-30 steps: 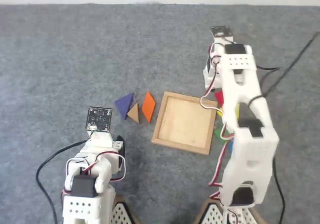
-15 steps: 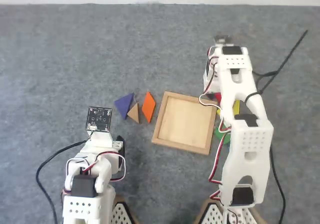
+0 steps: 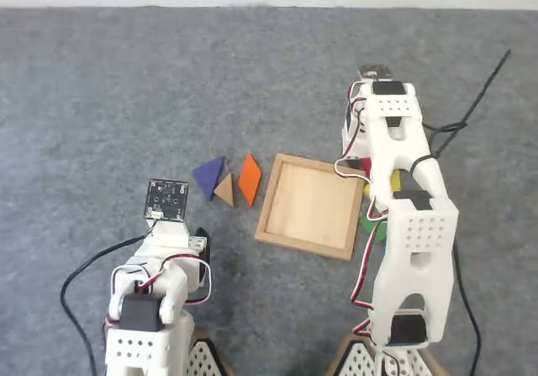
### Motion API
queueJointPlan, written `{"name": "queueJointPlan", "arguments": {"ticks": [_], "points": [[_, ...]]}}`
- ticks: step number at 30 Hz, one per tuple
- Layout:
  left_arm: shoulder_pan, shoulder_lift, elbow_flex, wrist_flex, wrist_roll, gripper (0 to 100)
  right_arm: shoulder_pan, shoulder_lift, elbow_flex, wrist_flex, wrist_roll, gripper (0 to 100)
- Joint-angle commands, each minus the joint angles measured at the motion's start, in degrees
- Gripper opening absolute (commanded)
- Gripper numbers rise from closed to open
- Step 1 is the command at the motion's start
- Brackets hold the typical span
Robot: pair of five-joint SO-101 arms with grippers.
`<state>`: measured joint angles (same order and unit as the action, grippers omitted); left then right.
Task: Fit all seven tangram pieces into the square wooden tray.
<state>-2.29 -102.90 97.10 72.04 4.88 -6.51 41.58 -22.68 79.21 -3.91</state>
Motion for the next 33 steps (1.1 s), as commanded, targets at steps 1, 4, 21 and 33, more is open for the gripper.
{"name": "queueJointPlan", "arguments": {"ticks": [1, 4, 21, 33], "points": [[0.2, -1.1, -0.7, 0.4, -0.3, 9, 0.2, -0.3, -3.2, -2.0, -1.0, 18.8], [0.2, -1.1, -0.7, 0.4, -0.3, 9, 0.2, -0.3, -3.2, -1.7, -1.1, 16.2], [0.2, -1.1, -0.7, 0.4, -0.3, 9, 6.8, -2.1, -14.9, 3.1, 1.2, 16.2], [0.2, -1.1, -0.7, 0.4, -0.3, 9, 5.1, 1.1, -20.8, 4.1, 0.6, 34.8]]}}
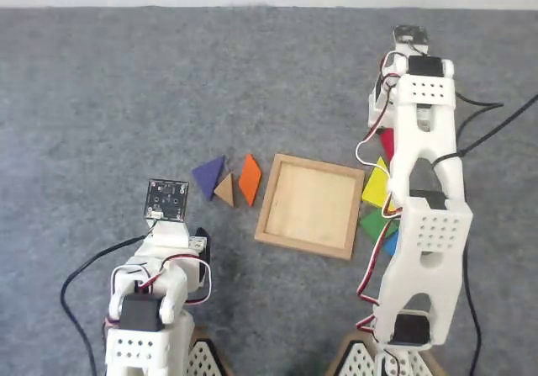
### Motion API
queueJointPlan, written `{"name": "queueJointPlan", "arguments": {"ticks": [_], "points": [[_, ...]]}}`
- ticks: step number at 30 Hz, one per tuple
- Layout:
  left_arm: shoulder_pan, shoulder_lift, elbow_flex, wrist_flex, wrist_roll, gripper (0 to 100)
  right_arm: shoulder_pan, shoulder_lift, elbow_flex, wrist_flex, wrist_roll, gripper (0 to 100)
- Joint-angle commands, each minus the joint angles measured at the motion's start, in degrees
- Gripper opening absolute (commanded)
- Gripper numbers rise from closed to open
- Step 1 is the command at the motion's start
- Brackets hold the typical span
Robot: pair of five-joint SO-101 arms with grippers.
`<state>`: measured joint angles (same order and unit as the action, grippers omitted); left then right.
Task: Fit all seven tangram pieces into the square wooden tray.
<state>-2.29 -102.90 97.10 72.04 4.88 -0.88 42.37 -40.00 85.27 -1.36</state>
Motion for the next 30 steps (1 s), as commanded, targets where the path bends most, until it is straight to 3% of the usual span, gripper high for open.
{"name": "queueJointPlan", "arguments": {"ticks": [1, 8, 15, 24, 30], "points": [[0.2, -1.1, -0.7, 0.4, -0.3, 9, -0.6, 1.5, -3.8, -2.6, -3.9, 37.8], [0.2, -1.1, -0.7, 0.4, -0.3, 9, -0.4, 7.0, -4.0, -8.7, -20.7, 28.8], [0.2, -1.1, -0.7, 0.4, -0.3, 9, 1.0, 7.7, -4.0, -16.7, -31.4, 28.2], [0.2, -1.1, -0.7, 0.4, -0.3, 9, 0.6, 8.7, -4.0, -19.8, -31.7, 41.1], [0.2, -1.1, -0.7, 0.4, -0.3, 9, 0.7, 13.3, -4.0, -19.4, -31.7, 42.4]]}}
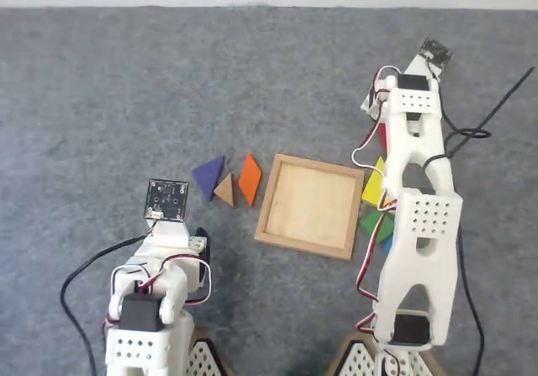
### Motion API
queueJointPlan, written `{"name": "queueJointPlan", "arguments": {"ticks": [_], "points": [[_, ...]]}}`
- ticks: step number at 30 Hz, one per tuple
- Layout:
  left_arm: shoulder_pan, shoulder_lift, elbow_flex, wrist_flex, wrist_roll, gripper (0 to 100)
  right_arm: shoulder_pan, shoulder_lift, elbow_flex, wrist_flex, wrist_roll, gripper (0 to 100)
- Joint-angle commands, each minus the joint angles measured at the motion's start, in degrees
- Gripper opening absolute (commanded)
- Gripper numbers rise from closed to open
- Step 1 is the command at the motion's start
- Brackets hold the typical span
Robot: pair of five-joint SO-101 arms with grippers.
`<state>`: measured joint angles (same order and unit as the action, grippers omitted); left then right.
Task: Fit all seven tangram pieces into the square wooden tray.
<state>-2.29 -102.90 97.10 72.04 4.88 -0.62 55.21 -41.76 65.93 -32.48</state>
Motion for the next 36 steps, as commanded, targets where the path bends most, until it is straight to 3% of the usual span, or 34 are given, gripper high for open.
{"name": "queueJointPlan", "arguments": {"ticks": [1, 18, 26, 32, 36], "points": [[0.2, -1.1, -0.7, 0.4, -0.3, 9, 0.5, 1.0, -2.2, 0.3, -0.6, 42.3], [0.2, -1.1, -0.7, 0.4, -0.3, 9, 8.7, -5.2, -2.3, 23.3, 0.8, 42.3], [0.2, -1.1, -0.7, 0.4, -0.3, 9, 13.9, -7.0, -6.1, 36.6, 25.9, 42.4], [0.2, -1.1, -0.7, 0.4, -0.3, 9, 13.1, -11.9, -7.5, 36.1, 46.3, 42.5], [0.2, -1.1, -0.7, 0.4, -0.3, 9, 9.8, -15.0, -8.3, 36.7, 64.5, 42.6]]}}
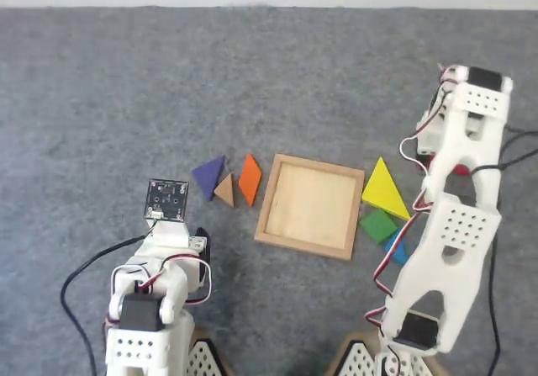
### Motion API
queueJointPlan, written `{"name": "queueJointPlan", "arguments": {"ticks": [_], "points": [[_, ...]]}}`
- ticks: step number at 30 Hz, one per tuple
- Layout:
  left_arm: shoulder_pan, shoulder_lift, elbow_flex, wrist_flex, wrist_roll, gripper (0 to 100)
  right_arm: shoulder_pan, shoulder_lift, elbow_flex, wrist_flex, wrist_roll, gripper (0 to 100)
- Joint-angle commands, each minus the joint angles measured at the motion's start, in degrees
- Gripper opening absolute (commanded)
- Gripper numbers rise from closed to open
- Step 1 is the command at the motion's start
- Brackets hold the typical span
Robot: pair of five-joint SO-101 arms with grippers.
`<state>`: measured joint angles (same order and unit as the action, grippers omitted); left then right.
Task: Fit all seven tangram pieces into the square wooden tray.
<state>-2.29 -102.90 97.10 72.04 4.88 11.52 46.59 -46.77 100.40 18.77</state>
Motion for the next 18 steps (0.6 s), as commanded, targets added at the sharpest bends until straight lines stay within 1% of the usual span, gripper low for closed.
{"name": "queueJointPlan", "arguments": {"ticks": [1, 3, 7, 11, 18], "points": [[0.2, -1.1, -0.7, 0.4, -0.3, 9, -2.7, -6.5, -3.2, 2.2, 16.5, 42.6], [0.2, -1.1, -0.7, 0.4, -0.3, 9, -3.0, -6.2, -2.6, 2.2, 20.4, 42.7], [0.2, -1.1, -0.7, 0.4, -0.3, 9, -3.2, -4.5, 0.8, 2.2, 25.2, 42.7], [0.2, -1.1, -0.7, 0.4, -0.3, 9, -2.2, -5.1, 3.1, 2.3, 33.0, 42.7], [0.2, -1.1, -0.7, 0.4, -0.3, 9, -1.3, -6.7, 8.4, 1.9, 39.5, 42.6]]}}
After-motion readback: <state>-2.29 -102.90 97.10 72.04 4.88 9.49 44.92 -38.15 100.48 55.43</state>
